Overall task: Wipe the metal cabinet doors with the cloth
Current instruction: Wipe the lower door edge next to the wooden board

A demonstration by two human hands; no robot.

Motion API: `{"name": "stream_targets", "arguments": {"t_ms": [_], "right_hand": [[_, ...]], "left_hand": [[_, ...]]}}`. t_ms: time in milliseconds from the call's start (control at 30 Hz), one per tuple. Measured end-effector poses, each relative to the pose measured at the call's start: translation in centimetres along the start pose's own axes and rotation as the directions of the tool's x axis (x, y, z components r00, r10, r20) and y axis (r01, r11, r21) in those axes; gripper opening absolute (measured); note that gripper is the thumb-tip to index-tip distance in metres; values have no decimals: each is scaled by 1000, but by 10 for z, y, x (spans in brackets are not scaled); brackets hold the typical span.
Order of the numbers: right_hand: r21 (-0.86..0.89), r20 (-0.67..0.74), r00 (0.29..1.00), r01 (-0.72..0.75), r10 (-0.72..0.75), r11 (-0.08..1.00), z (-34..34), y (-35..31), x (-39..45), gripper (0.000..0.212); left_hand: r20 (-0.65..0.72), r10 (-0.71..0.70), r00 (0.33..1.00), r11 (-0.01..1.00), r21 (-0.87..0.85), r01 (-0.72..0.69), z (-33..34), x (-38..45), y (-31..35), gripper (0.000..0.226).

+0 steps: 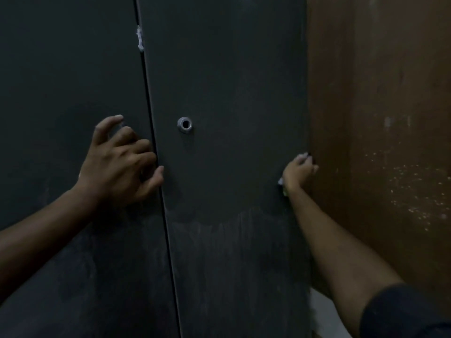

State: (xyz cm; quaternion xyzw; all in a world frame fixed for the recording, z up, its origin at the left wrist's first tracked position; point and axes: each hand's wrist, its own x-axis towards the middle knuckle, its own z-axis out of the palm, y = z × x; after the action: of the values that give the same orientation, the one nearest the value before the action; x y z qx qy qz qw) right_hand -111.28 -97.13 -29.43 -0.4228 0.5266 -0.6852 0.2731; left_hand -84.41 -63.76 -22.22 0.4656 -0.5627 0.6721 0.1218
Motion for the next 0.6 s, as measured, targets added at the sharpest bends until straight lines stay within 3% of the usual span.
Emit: {"name": "stream_targets", "arguments": {"t_ms": [67, 133, 167, 233, 300, 333, 433, 533, 600], "right_hand": [[-26, 34, 954, 297, -297, 954, 9, 1, -33, 52], [11, 83, 911, 403, -403, 915, 8, 48, -72, 54], [-2, 93, 917, 389, -387, 921, -1, 73, -85, 55], [-57, 58, 989, 141, -138, 988, -14, 101, -77, 54], [-73, 12, 971, -237, 239, 969, -19, 77, -47, 49], [-72, -1, 967, -254, 254, 965, -18, 60, -33, 48], [-110, 70, 995, 79, -71, 991, -10, 22, -34, 52], [-63, 102, 920, 386, -379, 920, -5, 57, -75, 52], [-75, 154, 865, 493, -478, 867, -14, 92, -92, 51]], "left_hand": [[-5, 2, 1000, 1000, 6, -2, 0, 0, 0, 49], [-4, 4, 1000, 1000, 7, -4, -1, 0, -2, 50], [3, 5, 1000, 1000, 4, -5, -1, 0, -2, 50], [11, 9, 1000, 1000, 3, -9, -1, 0, -3, 50], [15, 9, 1000, 1000, 6, -9, 0, 0, -2, 49], [16, 8, 1000, 1000, 7, -8, 1, 0, -2, 48], [9, 4, 1000, 1000, 0, -4, 0, 1, -1, 48], [4, -3, 1000, 1000, -10, 3, -1, 1, -2, 48], [9, -3, 1000, 1000, -11, 3, 0, -1, -1, 48]]}}
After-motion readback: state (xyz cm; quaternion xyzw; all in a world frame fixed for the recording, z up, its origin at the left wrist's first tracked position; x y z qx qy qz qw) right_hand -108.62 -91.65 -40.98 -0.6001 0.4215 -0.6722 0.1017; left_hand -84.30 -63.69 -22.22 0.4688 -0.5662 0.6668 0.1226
